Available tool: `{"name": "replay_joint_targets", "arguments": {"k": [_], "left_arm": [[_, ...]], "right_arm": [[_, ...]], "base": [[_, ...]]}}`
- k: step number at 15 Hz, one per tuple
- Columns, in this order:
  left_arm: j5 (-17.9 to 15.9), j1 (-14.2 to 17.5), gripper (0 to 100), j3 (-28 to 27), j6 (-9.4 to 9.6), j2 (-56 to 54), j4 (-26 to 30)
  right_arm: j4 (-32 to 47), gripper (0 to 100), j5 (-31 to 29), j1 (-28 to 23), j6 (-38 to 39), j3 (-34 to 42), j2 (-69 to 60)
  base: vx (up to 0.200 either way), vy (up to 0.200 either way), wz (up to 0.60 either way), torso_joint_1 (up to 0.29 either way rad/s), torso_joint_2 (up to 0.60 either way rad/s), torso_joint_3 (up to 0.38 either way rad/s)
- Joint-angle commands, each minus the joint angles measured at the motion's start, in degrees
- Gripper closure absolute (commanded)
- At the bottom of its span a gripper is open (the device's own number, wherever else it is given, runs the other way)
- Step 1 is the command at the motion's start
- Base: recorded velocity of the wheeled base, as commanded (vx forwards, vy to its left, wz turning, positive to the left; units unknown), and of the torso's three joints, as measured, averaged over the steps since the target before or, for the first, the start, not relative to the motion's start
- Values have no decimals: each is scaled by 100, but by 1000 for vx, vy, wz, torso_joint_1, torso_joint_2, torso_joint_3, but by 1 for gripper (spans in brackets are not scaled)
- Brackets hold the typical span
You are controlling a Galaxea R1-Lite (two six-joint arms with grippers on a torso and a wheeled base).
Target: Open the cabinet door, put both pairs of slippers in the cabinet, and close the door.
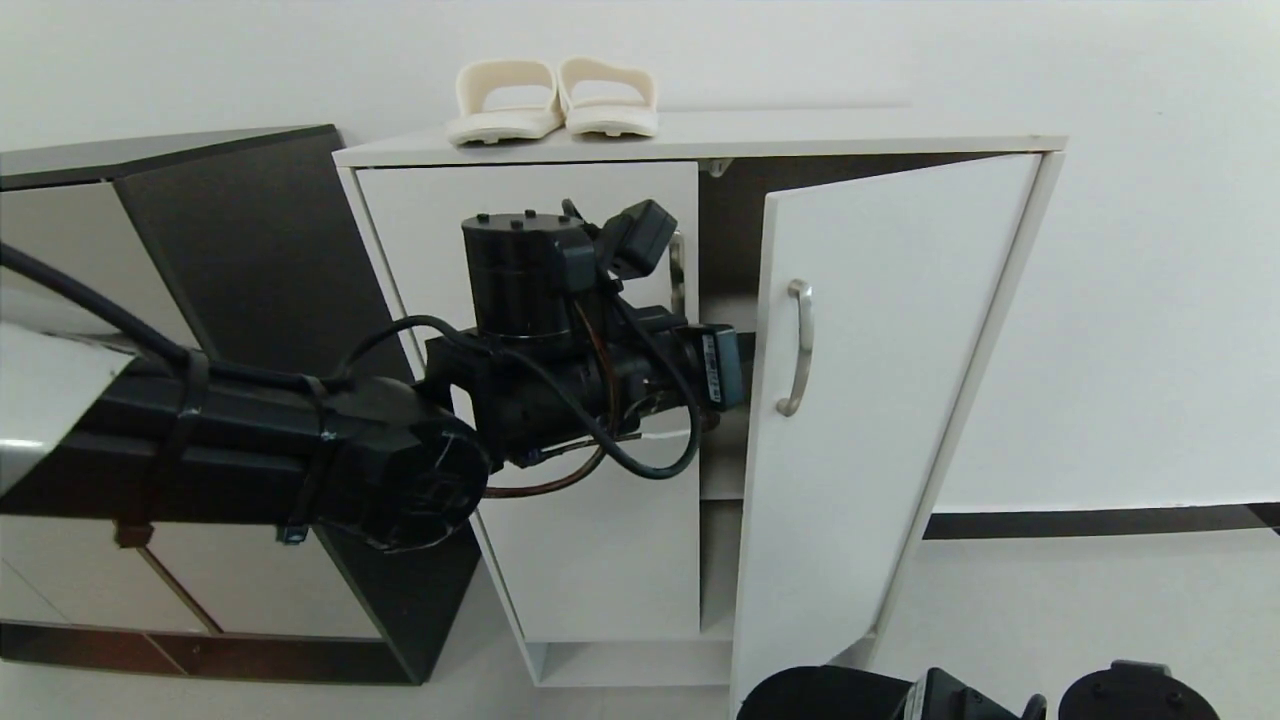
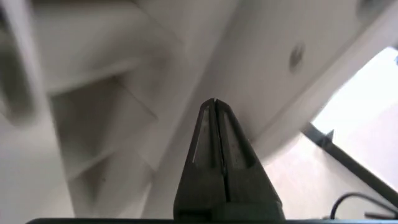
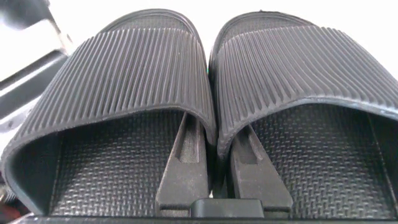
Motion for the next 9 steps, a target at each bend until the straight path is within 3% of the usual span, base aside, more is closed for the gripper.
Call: {"name": "replay_joint_targets", "arguments": {"k": [1, 2, 4, 7, 9], "left_arm": [[-140, -258, 100, 363, -2, -227, -152], [-210, -495, 100, 512, 33, -306, -258], [-246, -679, 100, 556, 165, -341, -390], [-219, -574, 100, 600, 200, -350, -390], [229, -249, 100, 1286, 543, -895, -469]], "right_arm": [[-15, 100, 16, 88, 0, 37, -78], [-33, 100, 16, 123, 0, 37, -105], [-77, 100, 8, 140, 9, 10, -105], [-77, 100, -36, -18, 184, -244, 36], [-77, 100, -529, -422, 562, -745, 335]], "base": [[-200, 0, 0, 2, 2, 2], [-200, 0, 0, -2, 2, 7], [-200, 0, 0, -2, 2, 7], [-200, 0, 0, 2, 4, 5], [0, 0, 0, 0, 0, 0]]}}
